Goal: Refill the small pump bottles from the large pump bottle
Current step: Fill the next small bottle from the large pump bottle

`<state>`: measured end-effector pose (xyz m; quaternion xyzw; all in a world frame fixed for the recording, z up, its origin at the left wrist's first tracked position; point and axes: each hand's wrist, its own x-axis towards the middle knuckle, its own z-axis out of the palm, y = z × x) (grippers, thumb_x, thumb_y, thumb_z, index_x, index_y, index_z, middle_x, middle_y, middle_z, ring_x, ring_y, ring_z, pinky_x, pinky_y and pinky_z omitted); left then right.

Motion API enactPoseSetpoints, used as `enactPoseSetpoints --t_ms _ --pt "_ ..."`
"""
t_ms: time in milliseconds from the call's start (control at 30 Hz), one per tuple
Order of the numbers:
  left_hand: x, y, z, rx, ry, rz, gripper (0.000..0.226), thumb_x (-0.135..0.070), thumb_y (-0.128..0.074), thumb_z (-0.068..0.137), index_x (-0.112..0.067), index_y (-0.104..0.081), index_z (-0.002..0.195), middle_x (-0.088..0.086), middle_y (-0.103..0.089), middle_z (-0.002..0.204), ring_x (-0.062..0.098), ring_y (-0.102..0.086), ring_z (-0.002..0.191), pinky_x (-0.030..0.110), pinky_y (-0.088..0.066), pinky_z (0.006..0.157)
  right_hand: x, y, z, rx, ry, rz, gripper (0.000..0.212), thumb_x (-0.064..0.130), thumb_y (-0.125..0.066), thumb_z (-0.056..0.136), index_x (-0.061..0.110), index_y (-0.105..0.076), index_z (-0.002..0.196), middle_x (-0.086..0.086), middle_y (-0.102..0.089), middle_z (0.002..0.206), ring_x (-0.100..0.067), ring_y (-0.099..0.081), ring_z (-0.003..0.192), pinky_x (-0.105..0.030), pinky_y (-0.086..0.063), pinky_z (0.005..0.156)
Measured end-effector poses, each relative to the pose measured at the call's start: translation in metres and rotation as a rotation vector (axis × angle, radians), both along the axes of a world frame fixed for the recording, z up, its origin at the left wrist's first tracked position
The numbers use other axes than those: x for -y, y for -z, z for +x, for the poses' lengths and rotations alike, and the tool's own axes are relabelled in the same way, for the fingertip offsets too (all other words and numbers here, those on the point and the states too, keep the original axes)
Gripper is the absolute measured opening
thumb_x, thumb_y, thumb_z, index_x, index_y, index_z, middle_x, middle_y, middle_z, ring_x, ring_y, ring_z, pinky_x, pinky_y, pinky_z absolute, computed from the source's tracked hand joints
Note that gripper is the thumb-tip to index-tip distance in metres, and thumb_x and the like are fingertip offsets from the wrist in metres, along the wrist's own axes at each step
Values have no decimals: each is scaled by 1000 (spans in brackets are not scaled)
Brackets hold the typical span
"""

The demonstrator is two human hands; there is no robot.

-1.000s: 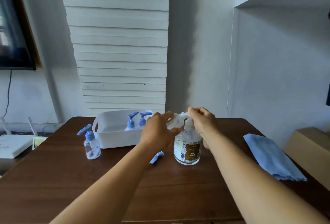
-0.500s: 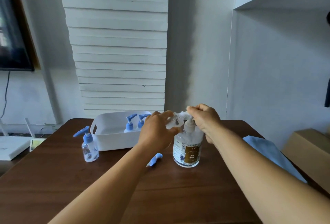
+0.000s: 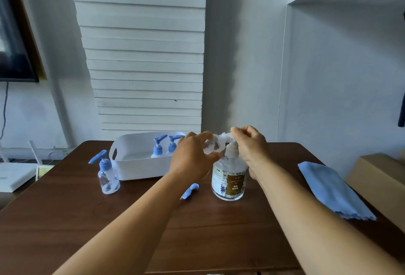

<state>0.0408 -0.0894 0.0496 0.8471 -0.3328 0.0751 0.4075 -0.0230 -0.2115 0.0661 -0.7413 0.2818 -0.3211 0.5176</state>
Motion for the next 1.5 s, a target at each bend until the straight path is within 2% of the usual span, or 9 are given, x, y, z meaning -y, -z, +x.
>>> enactPoseSetpoints --t_ms 100,467,600,733,900,1067,1200,1333,1500 --pt "-2 4 1 -33 10 0 58 -38 -71 76 -27 -52 130 1 -58 121 18 -53 115 30 -46 90 -1 1 1 -48 -11 -34 22 35 -54 89 19 -51 74 4 -56 73 -11 -48 69 -24 -36 54" --pt "-3 4 3 -29 12 -17 60 -38 -71 77 -27 -50 132 0 -57 123 17 -52 117 27 -44 89 -2 -3 1 -77 -23 -53 24 34 -53 90 19 -48 73 3 -55 73 -12 -48 68 -25 -34 52" --pt "-1 -3 3 9 9 -13 61 -40 -70 77 -28 -49 133 -1 -56 119 15 -54 112 26 -43 87 1 -15 0 -94 -35 -52 22 31 -53 90 18 -49 73 3 -52 72 -8 -45 65 -23 -32 52" --pt "-1 2 4 10 -2 11 61 -41 -70 77 -27 -50 133 0 -57 121 18 -53 115 28 -45 90 -5 -5 0 -83 -20 -6 22 35 -51 91 14 -52 83 3 -54 75 -10 -47 69 -23 -32 52" --pt "-1 1 4 4 0 1 62 -41 -70 77 -28 -48 134 0 -56 122 17 -53 115 29 -45 90 -3 -15 -2 -89 -39 23 22 31 -53 91 17 -50 74 2 -53 73 -9 -45 67 -25 -32 53" --pt "-1 1 5 4 -5 5 60 -43 -70 76 -30 -51 131 -1 -57 117 17 -53 113 27 -44 87 -3 -7 2 -61 -11 12 22 35 -52 91 15 -53 81 2 -55 74 -8 -46 66 -24 -33 52" --pt "-2 4 4 -15 9 -5 60 -42 -70 77 -28 -50 131 0 -58 121 18 -54 114 30 -47 89 -4 -4 2 -81 -13 -7 24 35 -53 91 17 -51 76 1 -57 77 -10 -47 68 -25 -34 53" --pt "0 -2 3 -4 4 -17 58 -39 -70 77 -29 -50 131 0 -57 117 17 -54 112 24 -41 82 2 -18 0 -76 -44 -3 23 30 -55 91 16 -51 73 3 -54 72 -9 -47 67 -23 -36 55" --pt "-2 2 3 -6 6 14 55 -41 -70 77 -30 -53 128 1 -57 116 18 -53 112 27 -44 84 -2 1 2 -53 -17 10 23 35 -54 90 18 -52 76 2 -58 76 -12 -50 71 -25 -35 53"
